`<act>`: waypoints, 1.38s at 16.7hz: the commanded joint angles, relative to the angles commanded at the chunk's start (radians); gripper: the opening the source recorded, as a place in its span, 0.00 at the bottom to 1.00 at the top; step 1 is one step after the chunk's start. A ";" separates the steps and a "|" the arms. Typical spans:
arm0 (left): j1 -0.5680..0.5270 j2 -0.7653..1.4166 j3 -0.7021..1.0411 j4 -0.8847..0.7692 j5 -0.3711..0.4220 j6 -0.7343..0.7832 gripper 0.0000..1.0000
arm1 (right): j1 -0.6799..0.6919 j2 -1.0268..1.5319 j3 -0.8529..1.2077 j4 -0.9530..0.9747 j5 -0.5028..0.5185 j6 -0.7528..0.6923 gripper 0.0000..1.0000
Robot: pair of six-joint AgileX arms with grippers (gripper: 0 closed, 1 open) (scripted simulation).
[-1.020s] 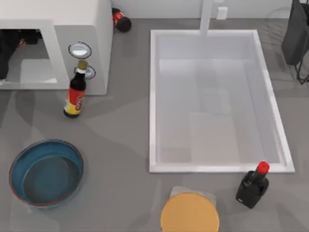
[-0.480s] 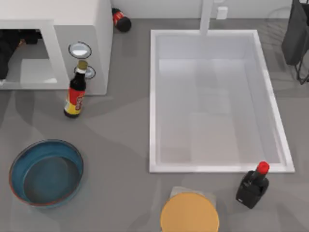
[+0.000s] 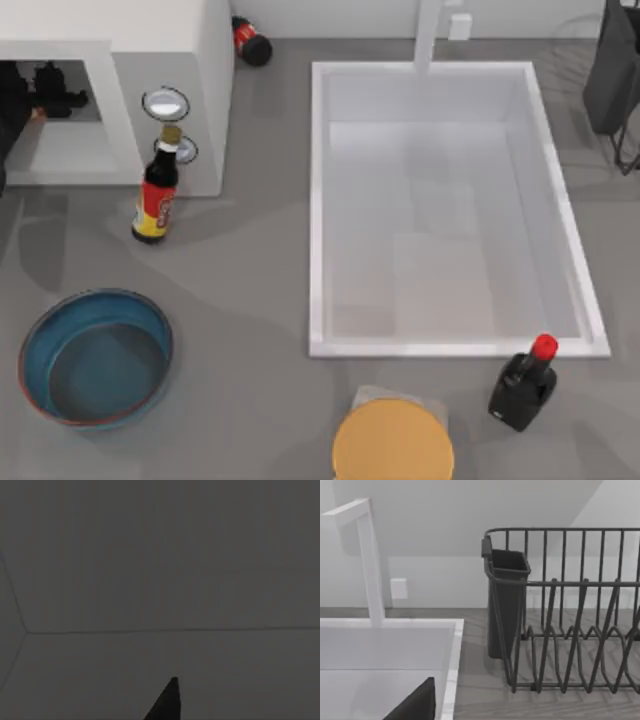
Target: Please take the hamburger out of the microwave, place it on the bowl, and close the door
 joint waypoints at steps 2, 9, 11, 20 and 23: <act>0.014 -0.062 -0.165 0.087 0.012 0.004 0.00 | 0.000 0.000 0.000 0.000 0.000 0.000 1.00; 0.059 -0.262 -0.669 0.375 0.054 0.017 0.00 | 0.000 0.000 0.000 0.000 0.000 0.000 1.00; 0.066 -0.295 -0.731 0.420 0.060 0.019 0.00 | 0.000 0.000 0.000 0.000 0.000 0.000 1.00; 0.062 -0.363 -0.740 0.375 0.060 0.021 0.00 | 0.000 0.000 0.000 0.000 0.000 0.000 1.00; 0.062 -0.468 -0.736 0.265 0.058 0.022 0.00 | 0.000 0.000 0.000 0.000 0.000 0.000 1.00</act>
